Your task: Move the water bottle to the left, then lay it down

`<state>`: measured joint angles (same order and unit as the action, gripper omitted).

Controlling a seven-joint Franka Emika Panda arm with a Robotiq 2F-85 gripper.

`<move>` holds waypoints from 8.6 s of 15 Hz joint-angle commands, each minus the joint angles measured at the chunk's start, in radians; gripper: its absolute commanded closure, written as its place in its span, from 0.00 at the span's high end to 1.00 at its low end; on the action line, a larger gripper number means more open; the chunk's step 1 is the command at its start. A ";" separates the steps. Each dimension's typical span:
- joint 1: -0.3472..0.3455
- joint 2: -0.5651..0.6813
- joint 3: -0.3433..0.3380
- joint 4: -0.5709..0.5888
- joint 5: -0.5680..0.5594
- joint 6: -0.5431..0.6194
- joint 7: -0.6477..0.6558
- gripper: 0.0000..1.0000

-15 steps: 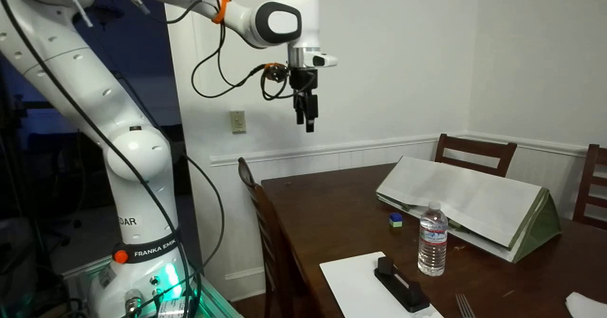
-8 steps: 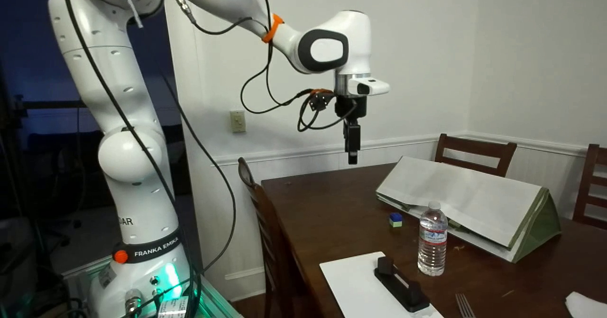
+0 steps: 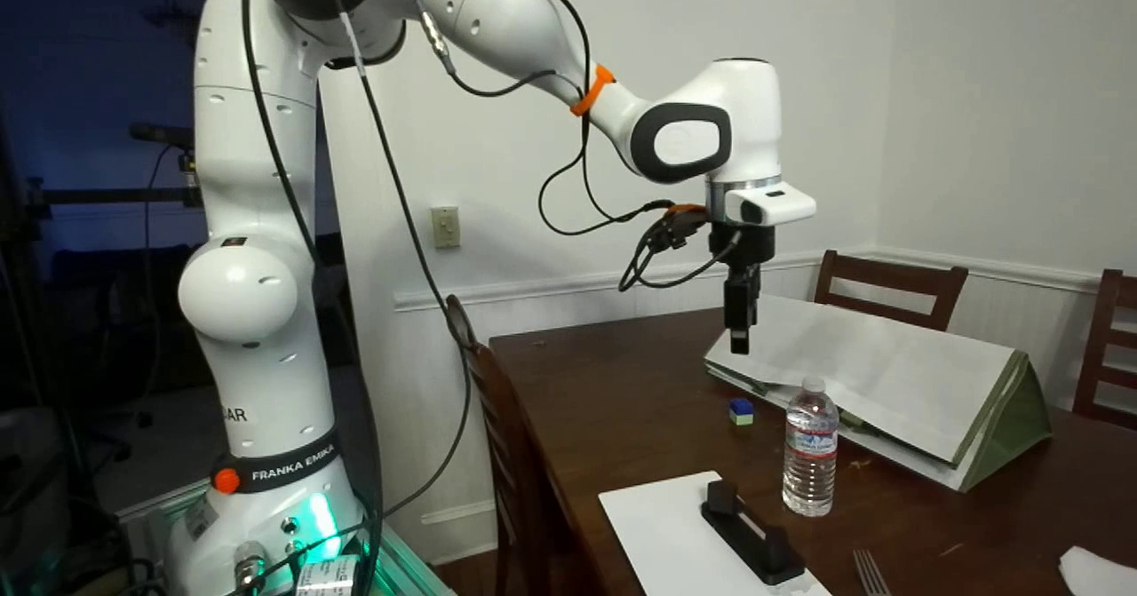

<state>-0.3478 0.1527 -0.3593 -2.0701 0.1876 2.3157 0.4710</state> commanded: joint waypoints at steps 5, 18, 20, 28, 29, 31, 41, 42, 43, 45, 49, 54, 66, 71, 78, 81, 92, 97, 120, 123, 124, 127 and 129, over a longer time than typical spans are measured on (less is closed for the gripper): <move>-0.020 0.230 -0.018 0.236 0.057 -0.003 0.131 1.00; -0.030 0.371 -0.004 0.352 0.096 0.023 0.228 0.73; -0.028 0.380 -0.002 0.359 0.090 0.022 0.237 0.66; -0.020 0.374 -0.011 0.359 0.067 0.000 0.259 0.11; -0.017 0.368 -0.015 0.354 0.059 -0.003 0.262 0.13; -0.005 0.318 -0.018 0.323 0.046 -0.010 0.251 0.13; 0.095 -0.086 0.118 0.079 0.188 -0.113 0.057 0.13; 0.107 -0.112 0.134 0.060 0.228 -0.137 0.051 0.13; 0.120 -0.128 0.152 0.045 0.279 -0.146 0.040 0.12; 0.142 -0.132 0.178 0.026 0.397 -0.138 -0.001 0.12; 0.178 -0.069 0.223 0.003 0.684 -0.117 -0.161 0.12; 0.195 -0.004 0.235 0.005 0.762 -0.141 -0.185 0.32; 0.226 0.140 0.290 0.033 0.681 0.091 -0.268 0.12; 0.200 0.182 0.357 0.088 0.916 0.006 -0.450 0.12; 0.151 0.304 0.339 0.193 1.130 -0.295 -0.585 0.11; 0.123 0.385 0.333 0.242 1.195 -0.424 -0.616 0.11; 0.121 0.709 0.273 0.494 1.182 -0.592 -0.574 0.11; 0.130 0.727 0.224 0.546 1.095 -0.567 -0.513 0.11; 0.191 0.520 0.150 0.472 0.791 -0.343 -0.218 1.00; 0.281 0.393 0.151 0.353 0.748 -0.141 -0.117 1.00; 0.313 0.356 0.153 0.307 0.727 -0.065 -0.090 1.00; 0.399 0.290 0.164 0.205 0.635 0.170 0.007 1.00; 0.453 0.274 0.164 0.147 0.556 0.322 0.090 1.00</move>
<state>0.0444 0.4952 -0.1944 -1.7917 0.8475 2.4561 0.4569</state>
